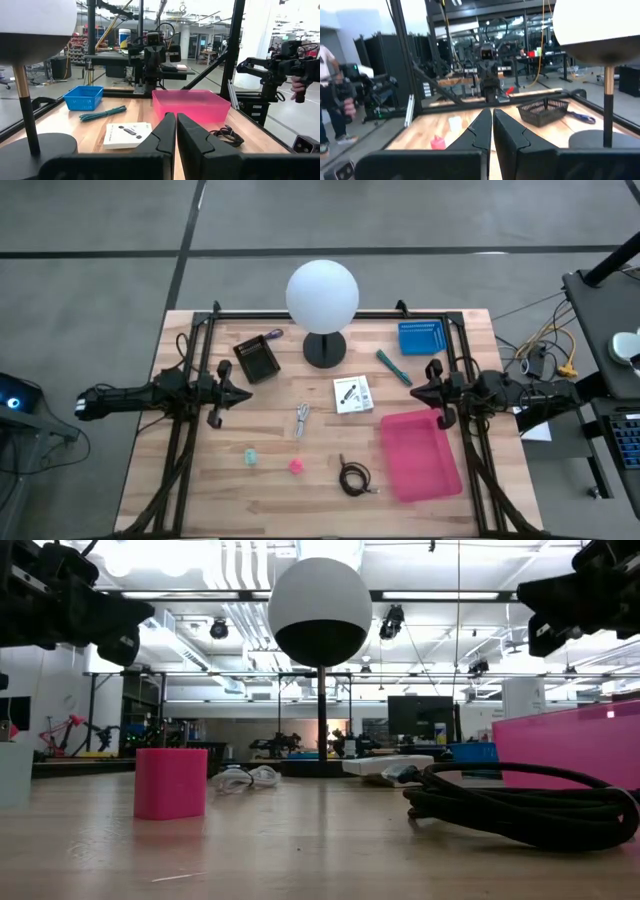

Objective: Pick and place items into bin
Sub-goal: Put the blue charger cable into the pink bin

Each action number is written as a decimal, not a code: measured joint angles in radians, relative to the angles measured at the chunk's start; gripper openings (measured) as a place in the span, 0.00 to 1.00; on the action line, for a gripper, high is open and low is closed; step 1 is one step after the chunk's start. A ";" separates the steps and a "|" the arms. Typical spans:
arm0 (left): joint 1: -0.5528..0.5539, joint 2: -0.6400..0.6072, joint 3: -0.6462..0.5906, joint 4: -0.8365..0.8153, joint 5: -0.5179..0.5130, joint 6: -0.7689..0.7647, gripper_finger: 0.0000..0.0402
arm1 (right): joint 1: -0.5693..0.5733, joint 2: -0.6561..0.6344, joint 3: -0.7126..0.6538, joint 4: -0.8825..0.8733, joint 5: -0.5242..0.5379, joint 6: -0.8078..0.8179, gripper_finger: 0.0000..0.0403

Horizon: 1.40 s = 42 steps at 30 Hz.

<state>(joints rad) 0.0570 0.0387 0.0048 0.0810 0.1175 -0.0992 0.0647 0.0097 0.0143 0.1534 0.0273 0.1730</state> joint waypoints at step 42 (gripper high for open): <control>0.000 0.185 0.083 0.725 -0.262 -0.392 0.36 | 0.000 0.524 0.582 -0.410 0.484 0.288 0.44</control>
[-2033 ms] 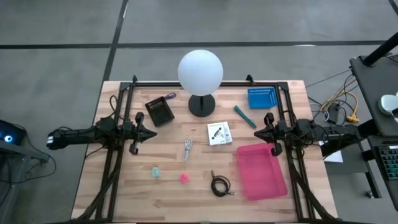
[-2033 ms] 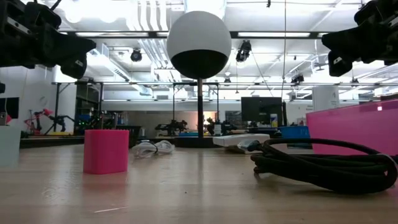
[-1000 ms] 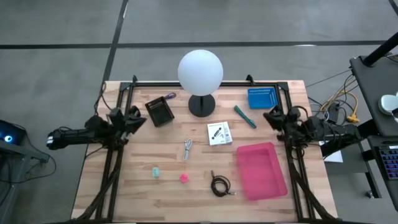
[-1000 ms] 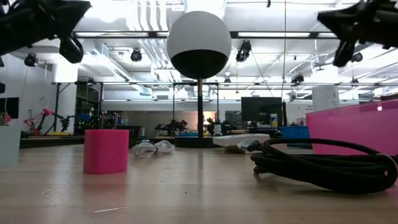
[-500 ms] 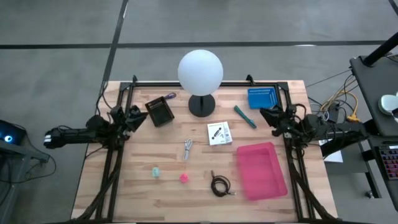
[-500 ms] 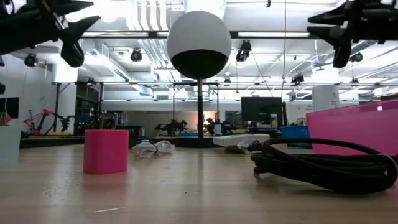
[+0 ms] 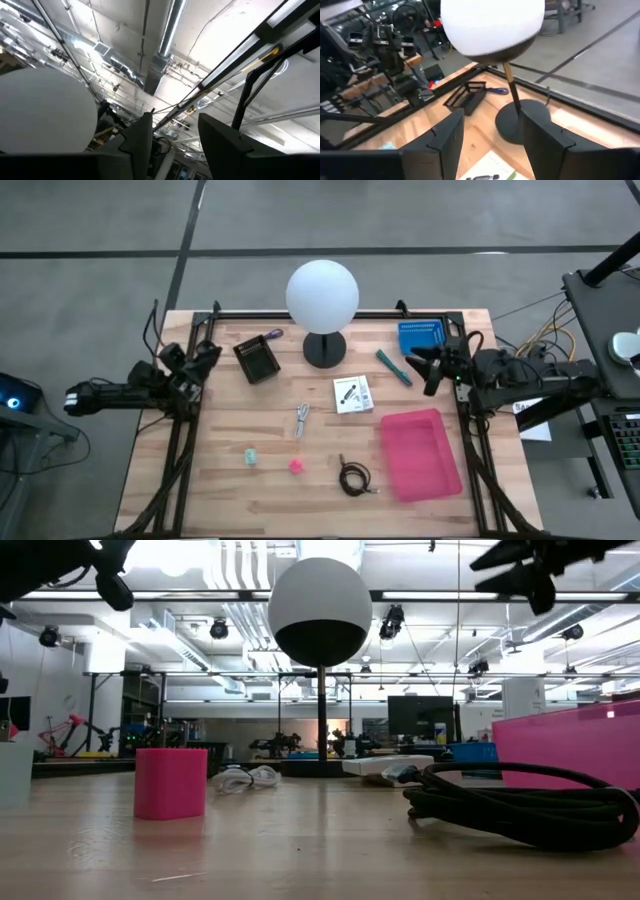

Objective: Pick and place items into bin
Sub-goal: Put the blue charger cable into the pink bin

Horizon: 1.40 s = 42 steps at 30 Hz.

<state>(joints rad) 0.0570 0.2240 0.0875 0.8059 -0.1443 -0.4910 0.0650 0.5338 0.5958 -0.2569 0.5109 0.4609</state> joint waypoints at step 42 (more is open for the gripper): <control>0.000 0.014 -0.010 0.001 -0.029 0.026 0.36 | -0.280 0.705 0.749 -0.875 -0.366 0.178 0.65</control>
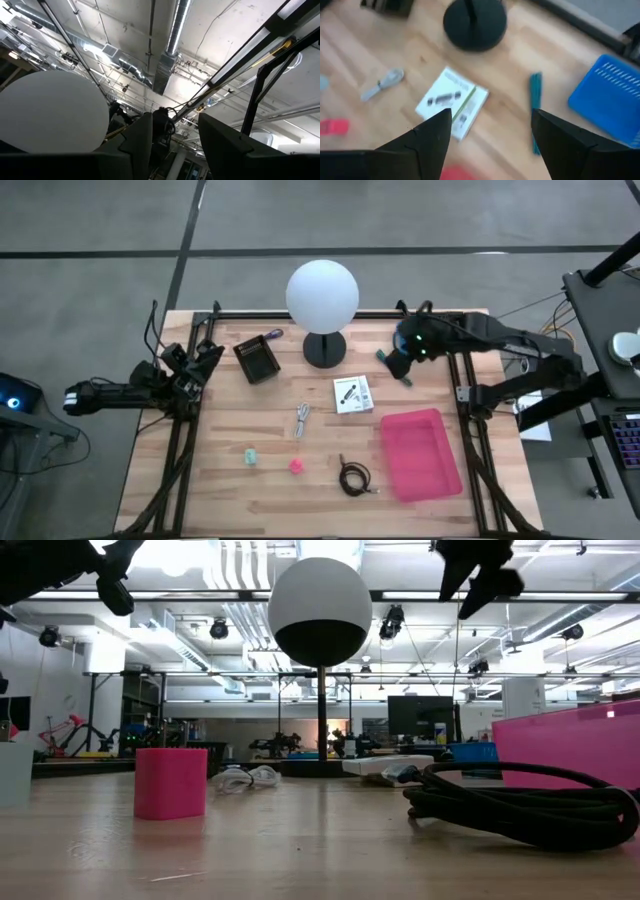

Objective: Pick and place items into bin
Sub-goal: Put the blue charger cable into the pink bin

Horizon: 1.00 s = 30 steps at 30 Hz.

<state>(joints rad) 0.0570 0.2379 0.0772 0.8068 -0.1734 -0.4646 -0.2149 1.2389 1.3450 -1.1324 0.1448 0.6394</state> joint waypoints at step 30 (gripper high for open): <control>0.000 0.000 -0.005 -0.002 0.001 0.000 0.36 | -0.212 0.281 -0.007 -0.141 -0.119 -0.259 0.66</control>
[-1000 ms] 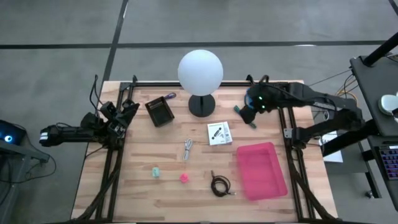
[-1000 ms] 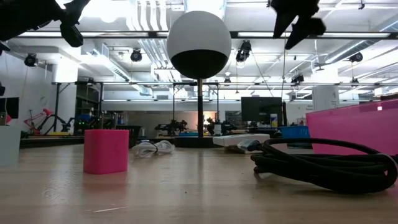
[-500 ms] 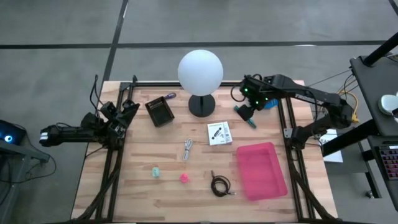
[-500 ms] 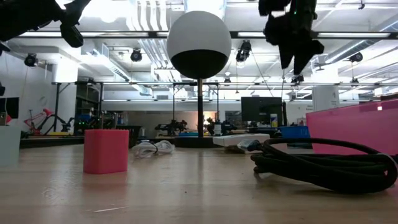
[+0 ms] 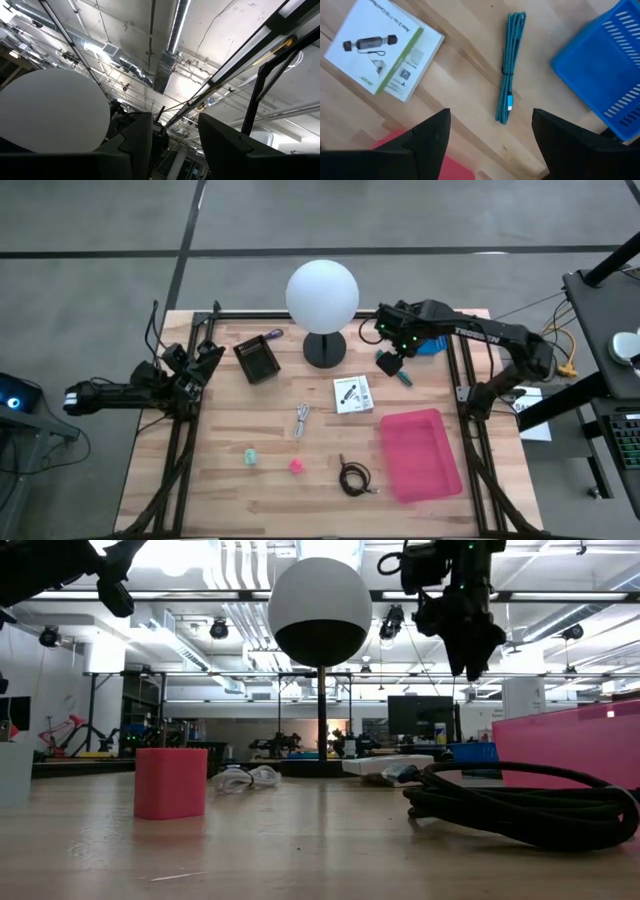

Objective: Pick and place items into bin
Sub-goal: Put the blue charger cable into the pink bin

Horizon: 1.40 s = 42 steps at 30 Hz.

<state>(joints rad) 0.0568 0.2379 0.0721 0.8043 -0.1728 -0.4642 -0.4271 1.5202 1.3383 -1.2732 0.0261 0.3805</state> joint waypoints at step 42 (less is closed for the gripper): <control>0.000 -0.003 -0.014 0.000 0.000 0.000 0.36 | -0.032 0.059 -0.376 0.390 0.002 -0.088 0.67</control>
<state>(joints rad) 0.0570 0.2348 0.0582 0.8043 -0.1730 -0.4645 -0.4591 1.5795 0.9626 -0.8831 0.0284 0.2920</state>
